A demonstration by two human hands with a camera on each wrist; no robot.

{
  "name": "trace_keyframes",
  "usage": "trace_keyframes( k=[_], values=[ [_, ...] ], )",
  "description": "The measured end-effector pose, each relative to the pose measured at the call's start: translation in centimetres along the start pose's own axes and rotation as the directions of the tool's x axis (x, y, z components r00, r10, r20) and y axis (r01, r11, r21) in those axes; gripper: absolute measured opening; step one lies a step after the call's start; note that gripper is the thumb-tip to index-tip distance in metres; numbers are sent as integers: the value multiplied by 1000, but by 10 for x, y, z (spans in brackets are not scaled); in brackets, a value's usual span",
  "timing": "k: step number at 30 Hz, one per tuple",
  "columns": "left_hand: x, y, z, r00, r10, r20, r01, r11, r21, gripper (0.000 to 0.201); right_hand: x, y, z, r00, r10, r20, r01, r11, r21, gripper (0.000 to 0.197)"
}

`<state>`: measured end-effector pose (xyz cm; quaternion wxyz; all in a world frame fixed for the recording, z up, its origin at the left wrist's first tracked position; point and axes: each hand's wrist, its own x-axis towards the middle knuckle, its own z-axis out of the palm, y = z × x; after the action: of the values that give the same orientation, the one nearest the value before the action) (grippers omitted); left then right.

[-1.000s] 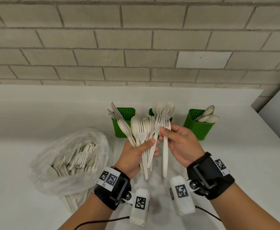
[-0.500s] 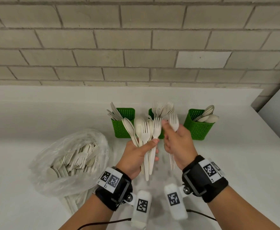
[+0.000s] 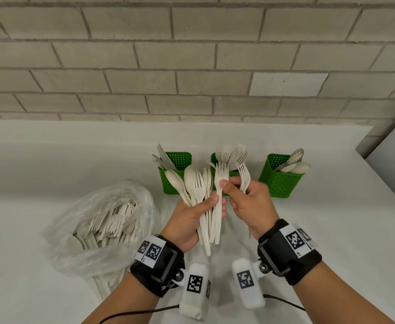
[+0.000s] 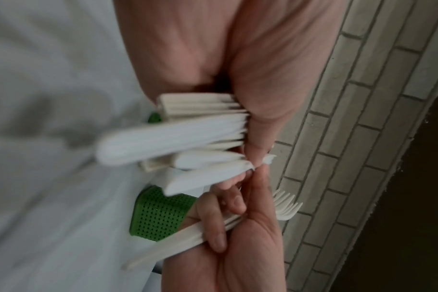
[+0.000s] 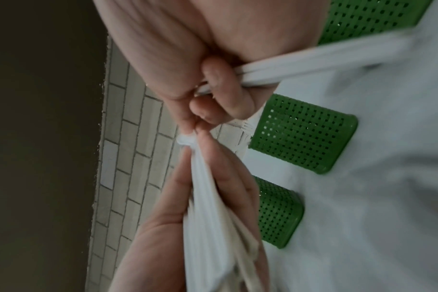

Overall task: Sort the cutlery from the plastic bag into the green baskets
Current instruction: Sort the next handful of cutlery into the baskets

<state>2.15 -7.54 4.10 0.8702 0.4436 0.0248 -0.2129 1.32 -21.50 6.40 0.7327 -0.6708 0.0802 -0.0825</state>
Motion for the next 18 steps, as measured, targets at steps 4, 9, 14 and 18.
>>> trace_keyframes(
  k=[4, 9, 14, 18],
  values=[
    [2, -2, -1, 997, 65, -40, -64, 998, 16, 31, -1, 1, 1, 999, -36, 5, 37, 998, -50, 11],
    [3, -8, 1, 976, 203, -77, -190, 969, 157, 32, -1, 2, 1, 996, -74, 48, 81, 983, -164, 11],
    [8, -9, -6, 956, 207, -210, -175, 971, 160, 22, 6, 9, -7, 998, -54, -16, 49, 967, -250, 14],
    [10, -5, -11, 949, 179, -258, -151, 981, 126, 11, 14, 8, -10, 984, 71, -165, -72, 997, 4, 12]
  ],
)
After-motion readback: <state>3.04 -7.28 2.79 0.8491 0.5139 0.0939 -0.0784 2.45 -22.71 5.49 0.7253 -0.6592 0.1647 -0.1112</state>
